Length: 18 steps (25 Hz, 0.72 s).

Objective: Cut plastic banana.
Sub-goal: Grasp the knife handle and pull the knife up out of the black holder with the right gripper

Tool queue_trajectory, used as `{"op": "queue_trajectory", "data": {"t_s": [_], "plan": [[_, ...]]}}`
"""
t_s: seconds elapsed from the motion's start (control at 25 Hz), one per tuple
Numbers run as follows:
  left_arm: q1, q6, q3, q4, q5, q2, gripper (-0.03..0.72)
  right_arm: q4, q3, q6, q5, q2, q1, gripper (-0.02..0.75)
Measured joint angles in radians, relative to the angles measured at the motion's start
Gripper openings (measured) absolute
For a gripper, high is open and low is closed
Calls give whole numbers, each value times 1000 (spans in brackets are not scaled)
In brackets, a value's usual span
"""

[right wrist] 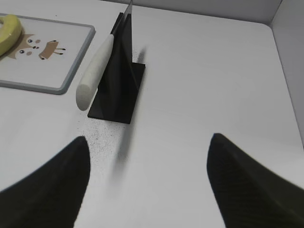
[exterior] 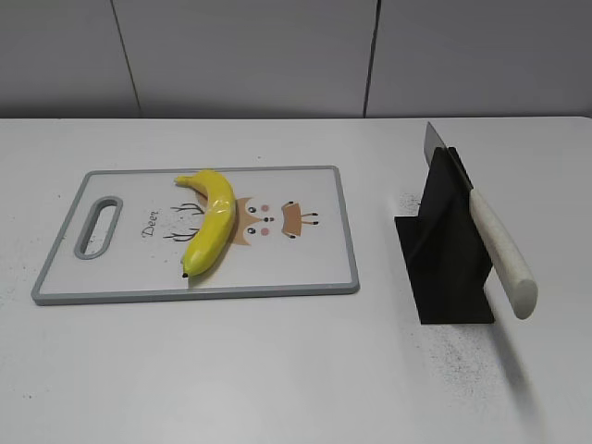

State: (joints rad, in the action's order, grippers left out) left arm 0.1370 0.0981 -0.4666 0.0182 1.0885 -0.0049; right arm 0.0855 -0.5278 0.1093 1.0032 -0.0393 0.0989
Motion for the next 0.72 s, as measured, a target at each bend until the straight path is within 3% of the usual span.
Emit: {"op": "queue_trajectory", "data": {"t_s": [0.4, 0.72], "plan": [[0, 0, 0, 1, 0, 0, 573, 4, -119, 0, -45, -372, 0, 580], [0, 0, 0, 2, 0, 0, 573, 91, -223, 0, -31, -688, 0, 580]]}}
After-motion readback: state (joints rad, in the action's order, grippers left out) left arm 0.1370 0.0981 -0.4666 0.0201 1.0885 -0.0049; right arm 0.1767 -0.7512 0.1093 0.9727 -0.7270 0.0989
